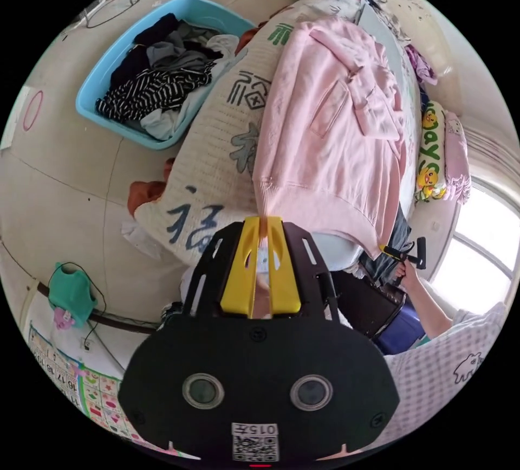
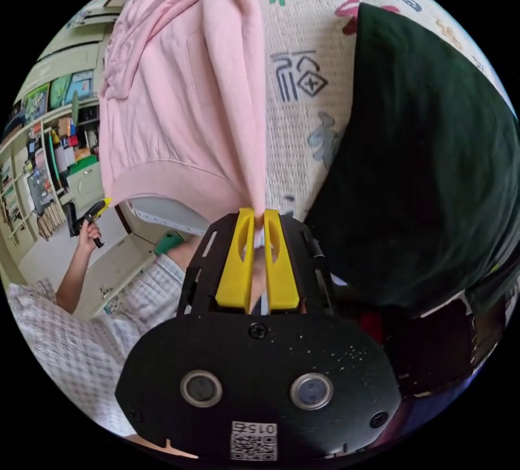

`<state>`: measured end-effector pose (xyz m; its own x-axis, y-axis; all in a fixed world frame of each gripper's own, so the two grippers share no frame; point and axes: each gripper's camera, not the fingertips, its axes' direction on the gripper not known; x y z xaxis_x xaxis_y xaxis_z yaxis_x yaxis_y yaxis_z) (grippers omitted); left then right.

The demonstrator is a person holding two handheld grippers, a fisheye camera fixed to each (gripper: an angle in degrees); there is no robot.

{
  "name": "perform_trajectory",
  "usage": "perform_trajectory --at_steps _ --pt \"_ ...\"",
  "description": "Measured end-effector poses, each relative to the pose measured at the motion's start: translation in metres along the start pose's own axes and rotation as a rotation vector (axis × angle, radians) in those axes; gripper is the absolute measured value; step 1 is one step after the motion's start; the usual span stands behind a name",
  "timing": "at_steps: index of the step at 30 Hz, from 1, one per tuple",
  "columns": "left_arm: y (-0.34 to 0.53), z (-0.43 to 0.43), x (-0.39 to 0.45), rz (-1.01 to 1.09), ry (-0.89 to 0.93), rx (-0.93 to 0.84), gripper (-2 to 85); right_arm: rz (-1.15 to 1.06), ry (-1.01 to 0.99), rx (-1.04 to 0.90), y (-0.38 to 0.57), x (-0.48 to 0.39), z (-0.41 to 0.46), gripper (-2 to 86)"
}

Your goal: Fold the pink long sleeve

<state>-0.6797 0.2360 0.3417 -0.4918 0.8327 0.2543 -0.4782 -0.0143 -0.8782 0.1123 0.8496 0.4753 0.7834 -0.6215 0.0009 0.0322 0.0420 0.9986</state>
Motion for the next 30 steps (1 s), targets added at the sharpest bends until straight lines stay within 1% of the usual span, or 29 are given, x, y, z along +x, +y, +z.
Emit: perform_trajectory --at_steps 1,3,4,5,6,7,9,11,12,14,15,16,17,19,22,24,25,26,27,29,30 --pt "0.01 -0.002 -0.002 -0.013 -0.014 -0.031 1.0 -0.01 0.037 -0.046 0.013 -0.004 0.011 3.7" --pt "0.025 -0.004 -0.005 -0.005 -0.031 -0.046 0.9 0.023 0.037 -0.098 0.034 -0.005 0.03 3.7" --pt "0.034 -0.004 -0.008 0.005 -0.022 -0.038 0.8 0.069 -0.01 -0.116 0.048 -0.001 0.044 3.6" --pt "0.042 -0.006 -0.014 -0.036 -0.022 -0.046 0.7 0.11 -0.095 -0.124 0.062 0.002 0.056 3.4" --pt "0.045 -0.008 -0.017 -0.069 -0.03 -0.047 0.6 0.135 -0.131 -0.124 0.068 0.004 0.06 2.7" --pt "0.051 -0.016 -0.022 -0.122 -0.053 -0.025 0.5 0.181 -0.142 -0.122 0.08 0.005 0.066 1.4" --pt "0.054 -0.036 -0.017 -0.145 -0.09 0.043 0.7 0.196 -0.078 -0.11 0.093 0.0 0.069 0.5" --pt "0.041 -0.059 0.011 -0.054 -0.103 0.135 2.1 0.171 -0.035 -0.029 0.101 -0.015 0.059 0.0" --pt "0.035 -0.063 0.022 -0.02 -0.103 0.15 2.6 0.16 -0.032 0.007 0.102 -0.021 0.054 0.0" --pt "0.003 -0.067 0.07 0.126 -0.073 0.221 5.8 0.099 -0.071 0.133 0.095 -0.047 0.038 -0.2" --pt "-0.007 -0.066 0.083 0.156 -0.049 0.237 6.7 0.079 -0.091 0.16 0.092 -0.055 0.035 -0.2" --pt "-0.026 -0.062 0.106 0.192 0.017 0.257 8.1 0.035 -0.143 0.21 0.085 -0.071 0.028 -0.2" --pt "-0.043 -0.055 0.124 0.161 0.093 0.288 9.4 -0.014 -0.202 0.246 0.078 -0.087 0.023 -0.1" --pt "-0.062 -0.042 0.143 0.087 0.173 0.336 10.4 -0.089 -0.281 0.291 0.066 -0.113 0.014 0.0" --pt "-0.084 -0.016 0.158 -0.065 0.19 0.338 10.0 -0.213 -0.379 0.338 0.053 -0.156 -0.002 0.4" --pt "-0.089 -0.008 0.162 -0.146 0.162 0.326 7.3 -0.302 -0.407 0.338 0.048 -0.182 -0.013 0.9" --pt "-0.088 -0.009 0.166 -0.184 0.107 0.338 4.6 -0.36 -0.4 0.331 0.045 -0.198 -0.02 1.3" --pt "-0.086 -0.013 0.17 -0.188 0.105 0.357 1.5 -0.409 -0.38 0.335 0.045 -0.212 -0.028 1.8" --pt "-0.085 -0.017 0.173 -0.167 0.128 0.372 1.1 -0.434 -0.37 0.339 0.045 -0.218 -0.033 2.1" --pt "-0.073 -0.042 0.193 0.017 0.211 0.459 0.0 -0.539 -0.32 0.372 0.05 -0.24 -0.055 4.1" --pt "-0.069 -0.048 0.2 0.068 0.217 0.465 -0.2 -0.566 -0.301 0.379 0.052 -0.245 -0.06 4.8"
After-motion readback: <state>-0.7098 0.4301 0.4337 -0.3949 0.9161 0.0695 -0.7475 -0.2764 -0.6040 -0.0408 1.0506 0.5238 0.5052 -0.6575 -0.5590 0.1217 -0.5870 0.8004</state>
